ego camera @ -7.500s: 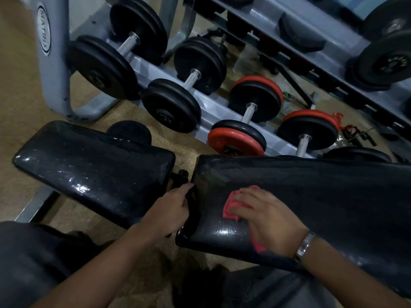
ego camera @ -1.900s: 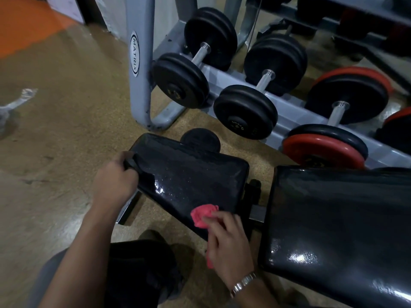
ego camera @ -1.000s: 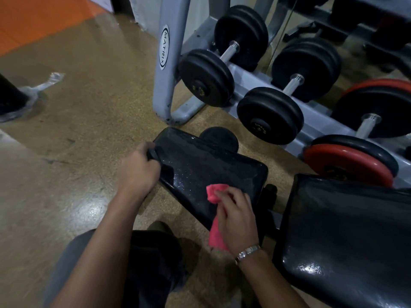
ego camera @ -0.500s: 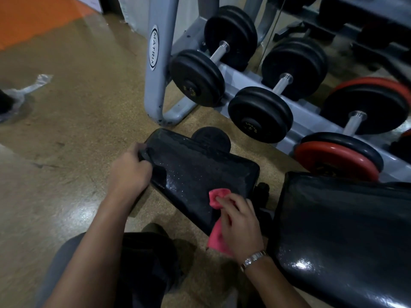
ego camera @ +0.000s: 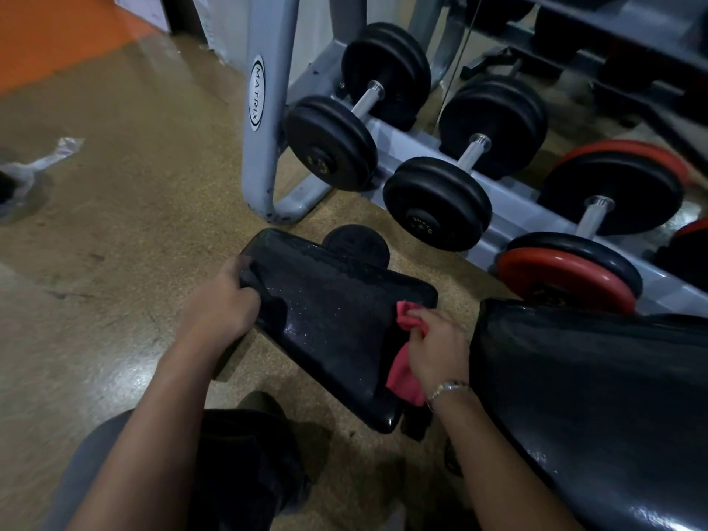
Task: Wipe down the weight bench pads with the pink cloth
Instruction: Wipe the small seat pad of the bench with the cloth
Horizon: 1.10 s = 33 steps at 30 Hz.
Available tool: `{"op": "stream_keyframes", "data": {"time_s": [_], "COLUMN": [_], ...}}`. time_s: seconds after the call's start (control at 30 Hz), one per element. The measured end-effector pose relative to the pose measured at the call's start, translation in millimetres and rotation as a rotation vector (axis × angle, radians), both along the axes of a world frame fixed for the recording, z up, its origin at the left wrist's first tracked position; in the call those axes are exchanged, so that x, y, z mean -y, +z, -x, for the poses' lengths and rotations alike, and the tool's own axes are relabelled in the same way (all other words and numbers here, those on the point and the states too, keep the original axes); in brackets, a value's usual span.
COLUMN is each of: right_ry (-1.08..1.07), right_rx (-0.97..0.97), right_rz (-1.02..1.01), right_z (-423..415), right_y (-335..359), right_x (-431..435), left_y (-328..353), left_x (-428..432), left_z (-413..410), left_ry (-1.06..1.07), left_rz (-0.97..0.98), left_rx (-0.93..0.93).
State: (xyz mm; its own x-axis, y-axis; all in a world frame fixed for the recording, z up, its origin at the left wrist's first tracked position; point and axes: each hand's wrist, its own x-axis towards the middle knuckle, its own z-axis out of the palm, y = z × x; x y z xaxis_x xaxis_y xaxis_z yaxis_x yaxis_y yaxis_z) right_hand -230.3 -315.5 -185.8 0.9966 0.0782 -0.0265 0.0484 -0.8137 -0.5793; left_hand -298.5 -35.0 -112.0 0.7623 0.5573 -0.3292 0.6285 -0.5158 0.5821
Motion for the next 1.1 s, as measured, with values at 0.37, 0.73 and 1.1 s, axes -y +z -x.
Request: {"op": "stream_keyframes", "data": {"time_s": [0.37,0.73,1.1], "right_ry": [-0.073,0.031,0.213], "right_rx": [-0.011,0.016,-0.022], "right_rz": [0.035,0.104,0.105], "right_z": [-37.5,-56.1,-70.1], "right_y": [-0.1,2.2,10.4], "right_x": [1.8,-4.6,-13.0], "left_y": [7.0,11.7,9.1], "left_x": [-1.4,-1.6,-2.4], "left_z": [4.7,5.8,4.9], "left_ry": [-0.017,-0.027,-0.059], "left_rz": [0.091,0.094,0.086], "left_rx": [-0.039,-0.063,-0.078]}}
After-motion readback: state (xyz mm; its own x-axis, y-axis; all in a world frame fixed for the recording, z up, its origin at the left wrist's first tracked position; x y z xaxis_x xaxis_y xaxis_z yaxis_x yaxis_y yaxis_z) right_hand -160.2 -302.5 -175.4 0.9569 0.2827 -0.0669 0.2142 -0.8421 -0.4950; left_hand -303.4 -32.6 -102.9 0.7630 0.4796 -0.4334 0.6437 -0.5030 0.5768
